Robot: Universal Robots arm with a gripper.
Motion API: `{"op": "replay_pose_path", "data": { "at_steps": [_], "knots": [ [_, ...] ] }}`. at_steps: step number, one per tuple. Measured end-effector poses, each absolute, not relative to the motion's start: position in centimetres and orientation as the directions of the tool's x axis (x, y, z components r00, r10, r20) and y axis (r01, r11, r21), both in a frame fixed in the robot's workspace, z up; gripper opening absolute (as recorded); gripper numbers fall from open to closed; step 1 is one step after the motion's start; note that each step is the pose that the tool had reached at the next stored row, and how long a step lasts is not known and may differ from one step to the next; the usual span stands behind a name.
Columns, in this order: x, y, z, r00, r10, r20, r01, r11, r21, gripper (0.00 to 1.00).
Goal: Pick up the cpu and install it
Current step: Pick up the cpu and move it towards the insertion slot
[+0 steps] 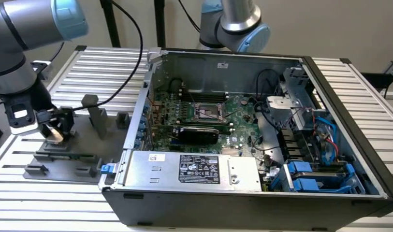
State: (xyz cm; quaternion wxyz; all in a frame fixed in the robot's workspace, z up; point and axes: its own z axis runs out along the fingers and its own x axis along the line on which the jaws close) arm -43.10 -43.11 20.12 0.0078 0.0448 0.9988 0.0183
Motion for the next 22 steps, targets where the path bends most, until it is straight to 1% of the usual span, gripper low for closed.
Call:
{"op": "replay_pose_path", "data": {
  "at_steps": [10, 22],
  "knots": [
    [-42.9, -43.1, 24.7, -0.996, 0.090, -0.010, 0.089, 0.995, 0.037, 0.55],
    [-41.3, -43.1, 30.1, -0.996, 0.090, -0.009, 0.089, 0.995, 0.037, 0.55]
  ]
}}
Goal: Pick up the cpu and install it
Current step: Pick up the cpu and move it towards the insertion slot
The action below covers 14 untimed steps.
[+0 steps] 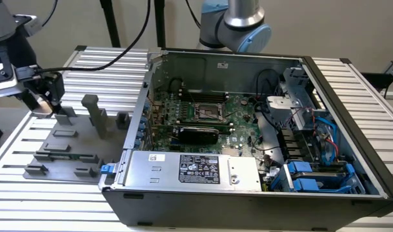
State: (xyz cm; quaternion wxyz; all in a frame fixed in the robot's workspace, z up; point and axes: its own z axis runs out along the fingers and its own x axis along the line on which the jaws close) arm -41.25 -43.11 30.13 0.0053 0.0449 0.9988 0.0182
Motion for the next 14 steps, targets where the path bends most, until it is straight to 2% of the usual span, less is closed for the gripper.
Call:
{"op": "replay_pose_path", "data": {
  "at_steps": [14],
  "knots": [
    [-36.7, -43.1, 36.5, -0.996, 0.088, -0.008, 0.088, 0.995, 0.038, 0.55]
  ]
}}
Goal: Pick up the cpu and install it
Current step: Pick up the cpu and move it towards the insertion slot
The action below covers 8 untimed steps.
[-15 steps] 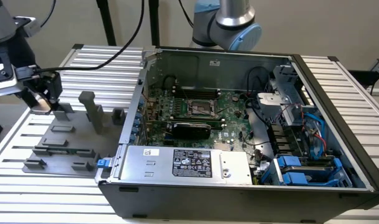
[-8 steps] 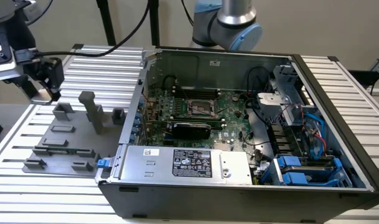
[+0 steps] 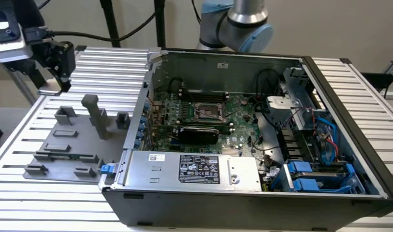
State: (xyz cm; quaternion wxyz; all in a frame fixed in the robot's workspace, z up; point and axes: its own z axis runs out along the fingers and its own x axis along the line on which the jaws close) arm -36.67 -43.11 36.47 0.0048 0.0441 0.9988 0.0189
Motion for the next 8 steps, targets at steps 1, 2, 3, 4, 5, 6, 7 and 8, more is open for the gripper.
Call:
{"op": "replay_pose_path", "data": {
  "at_steps": [1, 2, 3, 4, 5, 6, 7, 8],
  "knots": [
    [-36.2, -43.1, 36.9, -0.996, 0.088, -0.008, 0.088, 0.995, 0.039, 0.55],
    [-35.8, -43.1, 37.4, -0.996, 0.088, -0.008, 0.088, 0.995, 0.039, 0.55],
    [-35.3, -43.1, 37.8, -0.996, 0.088, -0.007, 0.088, 0.995, 0.039, 0.55],
    [-34.8, -43.1, 38.3, -0.996, 0.088, -0.007, 0.088, 0.995, 0.039, 0.55],
    [-34.4, -43.1, 38.7, -0.996, 0.088, -0.007, 0.088, 0.995, 0.039, 0.55],
    [-34.0, -43.1, 39.2, -0.996, 0.088, -0.007, 0.088, 0.995, 0.040, 0.55],
    [-33.5, -43.1, 39.6, -0.996, 0.088, -0.007, 0.088, 0.995, 0.040, 0.55],
    [-33.0, -43.1, 39.9, -0.996, 0.088, -0.006, 0.088, 0.995, 0.040, 0.55]
  ]
}}
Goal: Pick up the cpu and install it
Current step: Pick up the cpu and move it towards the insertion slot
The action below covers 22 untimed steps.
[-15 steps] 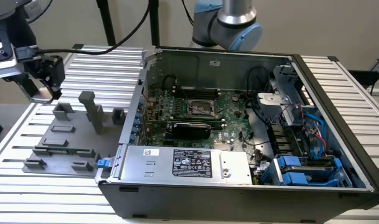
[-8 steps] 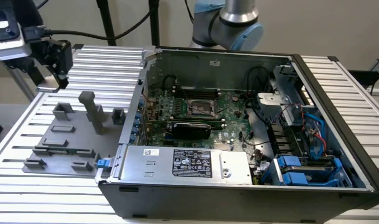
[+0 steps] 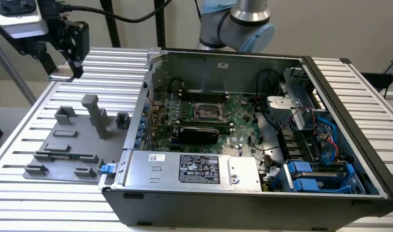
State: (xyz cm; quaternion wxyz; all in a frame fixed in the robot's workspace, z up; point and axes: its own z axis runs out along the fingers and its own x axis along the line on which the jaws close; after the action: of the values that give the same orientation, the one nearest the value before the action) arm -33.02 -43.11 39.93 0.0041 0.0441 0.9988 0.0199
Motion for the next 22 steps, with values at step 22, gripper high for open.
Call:
{"op": "replay_pose_path", "data": {
  "at_steps": [22],
  "knots": [
    [-23.0, -43.1, 44.0, -0.996, 0.088, -0.002, 0.088, 0.995, 0.043, 0.55]
  ]
}}
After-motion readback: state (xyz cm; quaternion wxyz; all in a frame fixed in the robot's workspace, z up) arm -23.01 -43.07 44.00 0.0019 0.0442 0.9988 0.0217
